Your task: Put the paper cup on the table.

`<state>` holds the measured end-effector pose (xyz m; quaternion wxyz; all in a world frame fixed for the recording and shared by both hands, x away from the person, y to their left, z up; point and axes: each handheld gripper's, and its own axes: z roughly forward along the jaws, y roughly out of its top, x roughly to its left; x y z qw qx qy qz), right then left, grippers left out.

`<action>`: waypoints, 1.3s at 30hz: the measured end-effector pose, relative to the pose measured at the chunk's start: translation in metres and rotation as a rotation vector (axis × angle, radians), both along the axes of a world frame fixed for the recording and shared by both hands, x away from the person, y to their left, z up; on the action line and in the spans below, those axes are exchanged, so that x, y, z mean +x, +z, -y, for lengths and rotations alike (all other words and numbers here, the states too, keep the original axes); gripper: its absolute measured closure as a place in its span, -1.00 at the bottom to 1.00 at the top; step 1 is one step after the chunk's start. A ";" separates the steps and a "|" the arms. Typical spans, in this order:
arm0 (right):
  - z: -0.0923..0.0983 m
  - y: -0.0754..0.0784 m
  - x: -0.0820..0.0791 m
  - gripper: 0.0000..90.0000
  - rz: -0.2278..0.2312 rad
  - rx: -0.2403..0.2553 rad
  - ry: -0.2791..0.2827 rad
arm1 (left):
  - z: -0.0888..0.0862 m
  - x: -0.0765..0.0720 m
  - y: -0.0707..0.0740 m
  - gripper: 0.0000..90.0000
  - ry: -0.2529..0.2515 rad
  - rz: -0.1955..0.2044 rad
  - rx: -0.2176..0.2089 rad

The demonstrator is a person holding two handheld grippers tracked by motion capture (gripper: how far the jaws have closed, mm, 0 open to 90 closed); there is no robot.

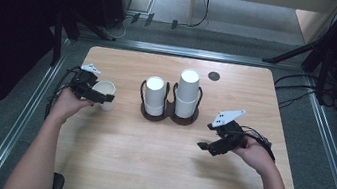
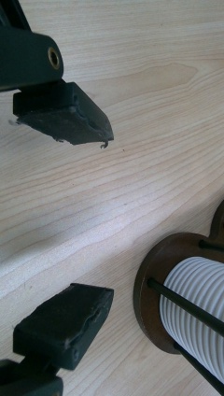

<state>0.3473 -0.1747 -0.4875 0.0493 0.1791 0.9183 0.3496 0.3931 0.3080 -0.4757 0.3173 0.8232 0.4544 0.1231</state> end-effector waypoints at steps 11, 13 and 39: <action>0.000 0.000 0.000 -0.54 0.004 -0.006 0.005 | -0.004 -0.005 0.016 -0.76 0.004 0.031 -0.019; 0.000 0.000 0.000 -0.54 0.003 -0.008 0.005 | -0.004 -0.007 0.019 -0.76 0.005 0.043 -0.016; -0.002 0.000 0.002 -0.54 0.012 -0.017 0.016 | 0.020 -0.022 0.044 -0.74 -0.072 0.071 -0.079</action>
